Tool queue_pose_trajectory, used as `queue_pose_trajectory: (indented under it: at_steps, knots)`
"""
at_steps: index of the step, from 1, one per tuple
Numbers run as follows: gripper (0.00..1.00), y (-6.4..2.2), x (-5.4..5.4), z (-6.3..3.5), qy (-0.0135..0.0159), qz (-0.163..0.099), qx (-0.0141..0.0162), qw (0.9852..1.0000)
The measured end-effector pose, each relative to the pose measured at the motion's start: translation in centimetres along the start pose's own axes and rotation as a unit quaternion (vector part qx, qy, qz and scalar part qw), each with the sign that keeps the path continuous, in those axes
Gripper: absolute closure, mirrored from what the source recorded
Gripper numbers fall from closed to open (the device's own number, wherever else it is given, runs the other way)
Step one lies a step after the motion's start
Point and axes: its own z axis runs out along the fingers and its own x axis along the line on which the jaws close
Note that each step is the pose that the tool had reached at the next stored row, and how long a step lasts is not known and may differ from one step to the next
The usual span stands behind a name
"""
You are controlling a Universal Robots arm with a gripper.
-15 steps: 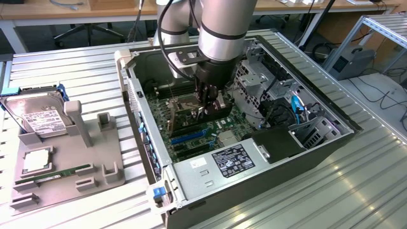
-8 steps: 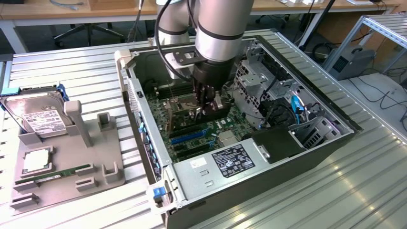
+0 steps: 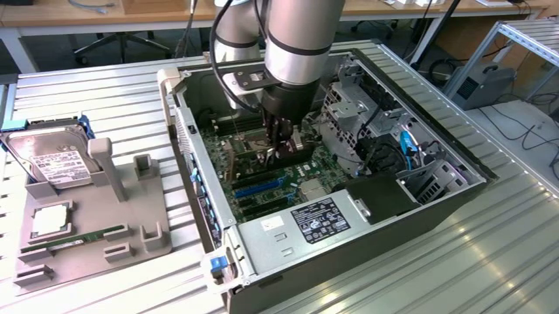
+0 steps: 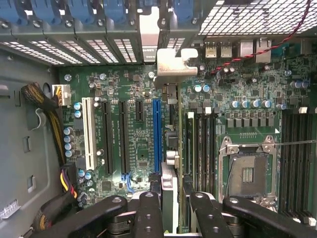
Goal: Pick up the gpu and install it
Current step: 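Insert the gpu into the slot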
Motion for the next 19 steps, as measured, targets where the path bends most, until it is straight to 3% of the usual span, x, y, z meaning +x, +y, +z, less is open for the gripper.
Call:
queue_pose_trajectory:
  at_steps: [19]
  knots:
    - [0.73, 0.74, 0.03, 0.01, 0.0000, 0.000, 0.0000, 1.0000]
